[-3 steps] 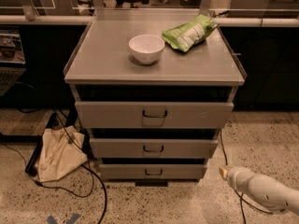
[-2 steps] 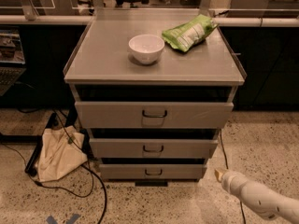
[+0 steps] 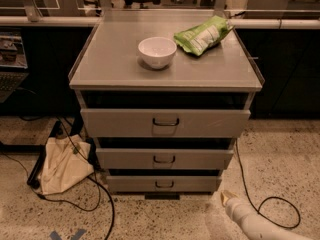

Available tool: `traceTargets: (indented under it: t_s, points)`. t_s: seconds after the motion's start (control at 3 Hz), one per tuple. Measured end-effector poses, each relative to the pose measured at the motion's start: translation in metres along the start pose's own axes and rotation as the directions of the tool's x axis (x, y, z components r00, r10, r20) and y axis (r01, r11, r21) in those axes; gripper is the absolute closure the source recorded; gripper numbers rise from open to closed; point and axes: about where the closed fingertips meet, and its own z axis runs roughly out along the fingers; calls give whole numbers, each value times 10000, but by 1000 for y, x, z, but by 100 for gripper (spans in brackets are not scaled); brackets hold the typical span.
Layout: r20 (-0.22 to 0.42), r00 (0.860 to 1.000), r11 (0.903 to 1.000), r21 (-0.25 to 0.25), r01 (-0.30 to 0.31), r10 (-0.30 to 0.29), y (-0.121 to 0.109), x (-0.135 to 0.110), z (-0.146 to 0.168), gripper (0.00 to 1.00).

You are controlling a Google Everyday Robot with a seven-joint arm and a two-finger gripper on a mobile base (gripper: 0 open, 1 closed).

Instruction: Open bottom drawer

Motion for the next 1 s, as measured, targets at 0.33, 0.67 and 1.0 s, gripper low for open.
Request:
traceTargets:
  t_s: [0.33, 0.67, 1.0]
  points:
    - [307, 9976, 9980, -127, 621, -617, 13, 17, 11, 100]
    - [289, 9981, 9984, -91, 551, -548, 13, 18, 14, 100]
    - [247, 9990, 9993, -4, 379, -379, 14, 22, 20, 100]
